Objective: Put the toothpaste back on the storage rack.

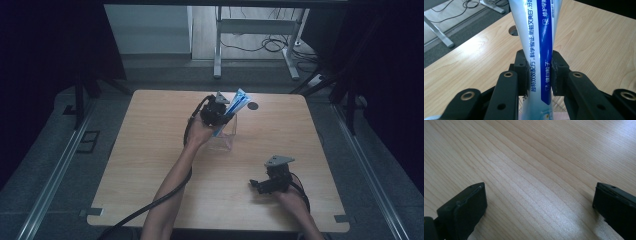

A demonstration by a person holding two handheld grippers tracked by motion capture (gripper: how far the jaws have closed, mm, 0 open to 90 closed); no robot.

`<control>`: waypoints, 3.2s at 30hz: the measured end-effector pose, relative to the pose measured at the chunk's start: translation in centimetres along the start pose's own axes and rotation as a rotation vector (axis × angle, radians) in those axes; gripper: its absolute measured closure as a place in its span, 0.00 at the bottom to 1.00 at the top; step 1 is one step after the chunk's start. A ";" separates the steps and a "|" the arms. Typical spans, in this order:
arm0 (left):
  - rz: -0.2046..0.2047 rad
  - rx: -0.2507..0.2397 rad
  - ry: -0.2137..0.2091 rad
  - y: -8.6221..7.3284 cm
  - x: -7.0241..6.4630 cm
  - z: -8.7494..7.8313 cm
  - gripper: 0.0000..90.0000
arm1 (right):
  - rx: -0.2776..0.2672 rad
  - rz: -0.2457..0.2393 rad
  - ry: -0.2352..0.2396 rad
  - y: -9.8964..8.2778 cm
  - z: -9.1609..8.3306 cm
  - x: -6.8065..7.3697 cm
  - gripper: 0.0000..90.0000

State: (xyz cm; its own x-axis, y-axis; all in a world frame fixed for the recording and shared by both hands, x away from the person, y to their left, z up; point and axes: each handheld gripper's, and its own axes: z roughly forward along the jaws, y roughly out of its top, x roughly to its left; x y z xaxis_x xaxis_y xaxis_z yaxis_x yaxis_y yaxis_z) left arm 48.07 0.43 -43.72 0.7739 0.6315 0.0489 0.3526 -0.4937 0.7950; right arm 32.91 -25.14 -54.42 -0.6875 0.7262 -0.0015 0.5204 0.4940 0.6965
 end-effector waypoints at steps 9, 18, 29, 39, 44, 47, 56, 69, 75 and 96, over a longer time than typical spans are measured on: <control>0.006 0.024 0.000 -0.6 0.1 0.1 0.79 | 0.000 0.000 0.000 0.0 0.0 0.0 0.00; 0.029 0.053 -0.007 -0.5 -0.2 0.2 0.78 | 0.000 0.000 0.000 0.0 0.0 0.0 0.00; 0.036 0.095 -0.028 -0.8 -0.3 0.1 0.76 | 0.000 0.000 0.000 0.0 0.0 0.0 0.00; 0.018 0.059 -0.038 -0.6 -0.3 -0.5 0.59 | 0.000 0.000 0.000 0.0 0.0 0.0 0.00; -0.013 0.045 -0.026 -0.5 -0.1 -0.9 0.50 | 0.000 0.000 0.001 0.0 0.0 0.0 0.00; -0.041 0.035 -0.032 -0.7 0.1 -1.1 0.43 | 0.000 0.000 0.000 0.0 0.0 0.0 0.00; -0.104 0.025 -0.023 -1.1 0.4 -1.8 0.26 | 0.000 0.000 0.000 0.0 0.0 0.0 0.00; -0.123 0.010 -0.029 -1.2 0.2 -3.4 0.16 | 0.000 0.000 0.000 0.0 0.0 0.0 0.00; -0.104 0.010 -0.023 -1.3 -0.1 -4.1 0.15 | 0.000 0.001 0.000 0.0 0.0 0.0 0.00; -0.126 0.009 -0.006 -3.5 -0.2 -6.7 0.15 | 0.000 0.001 0.000 0.0 0.0 0.0 0.00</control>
State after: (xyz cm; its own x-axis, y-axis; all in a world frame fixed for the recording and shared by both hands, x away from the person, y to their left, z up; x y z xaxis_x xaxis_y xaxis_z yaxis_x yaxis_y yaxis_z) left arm 43.16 6.09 -42.46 0.7264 0.6852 -0.0542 0.4514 -0.4161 0.7894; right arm 32.91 -25.13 -54.41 -0.6868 0.7268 -0.0005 0.5214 0.4932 0.6963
